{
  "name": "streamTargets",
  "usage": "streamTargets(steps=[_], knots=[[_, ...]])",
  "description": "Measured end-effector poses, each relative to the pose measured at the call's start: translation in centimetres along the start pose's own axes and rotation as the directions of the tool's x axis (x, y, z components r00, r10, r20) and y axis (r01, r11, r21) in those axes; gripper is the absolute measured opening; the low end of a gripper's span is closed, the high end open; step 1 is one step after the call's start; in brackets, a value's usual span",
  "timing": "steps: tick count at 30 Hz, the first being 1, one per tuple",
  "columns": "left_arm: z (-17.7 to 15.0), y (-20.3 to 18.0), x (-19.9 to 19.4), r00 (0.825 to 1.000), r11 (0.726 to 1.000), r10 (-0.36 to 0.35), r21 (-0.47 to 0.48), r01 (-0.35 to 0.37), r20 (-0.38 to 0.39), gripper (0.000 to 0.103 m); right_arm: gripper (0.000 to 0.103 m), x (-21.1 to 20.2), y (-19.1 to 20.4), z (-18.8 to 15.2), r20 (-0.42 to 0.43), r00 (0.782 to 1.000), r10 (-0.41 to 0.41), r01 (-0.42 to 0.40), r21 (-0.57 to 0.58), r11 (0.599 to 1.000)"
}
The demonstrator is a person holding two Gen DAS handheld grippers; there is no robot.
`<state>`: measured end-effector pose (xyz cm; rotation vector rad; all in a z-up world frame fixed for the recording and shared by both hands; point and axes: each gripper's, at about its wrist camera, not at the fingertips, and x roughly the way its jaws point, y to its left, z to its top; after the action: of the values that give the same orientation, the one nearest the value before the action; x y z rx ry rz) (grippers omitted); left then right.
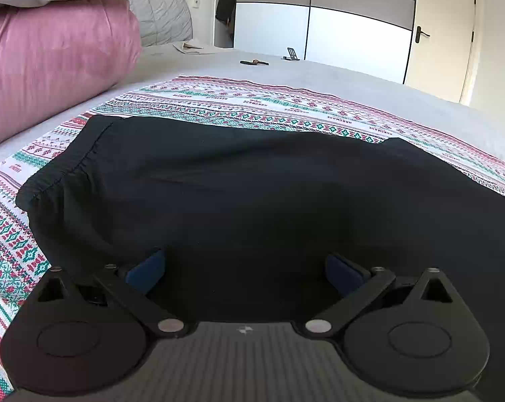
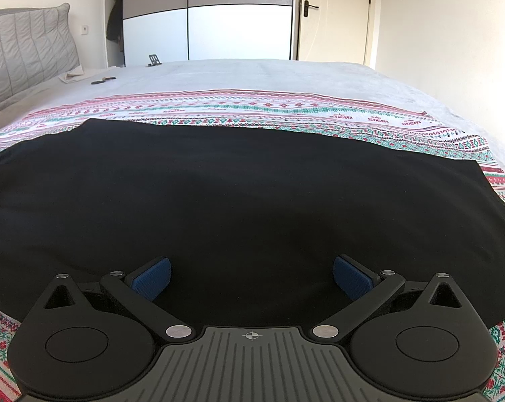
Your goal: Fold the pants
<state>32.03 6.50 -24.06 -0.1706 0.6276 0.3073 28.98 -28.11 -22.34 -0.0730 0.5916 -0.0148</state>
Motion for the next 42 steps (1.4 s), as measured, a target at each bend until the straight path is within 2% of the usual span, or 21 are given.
streamTargets(steps=[33,37,40,42], knots=[[0.1,0.0,0.2,1.000,1.000,0.001,-0.001,-0.001,-0.006,0.100,0.103,-0.5,-0.2,-0.2,0.007,1.000,-0.003,0.003,0.000,1.000],[0.2,0.3,-0.1,1.000,1.000,-0.010,-0.003,0.010,-0.014,0.099,0.103,-0.9,-2.1,1.3,-0.114,0.990,0.085,-0.092,-0.055,0.994],[1.3,0.5,-0.3,0.995,0.999,-0.033,0.033,0.036,-0.089,0.099,0.103,-3.2,-6.3,0.7,-0.061,0.995,-0.078,0.083,0.072,0.994],[1.8,1.0,-1.1,0.992,0.999,-0.046,-0.001,0.046,-0.113,0.099,0.103,-4.8,-10.4,0.6,-0.085,0.993,-0.084,0.104,0.254,0.962]])
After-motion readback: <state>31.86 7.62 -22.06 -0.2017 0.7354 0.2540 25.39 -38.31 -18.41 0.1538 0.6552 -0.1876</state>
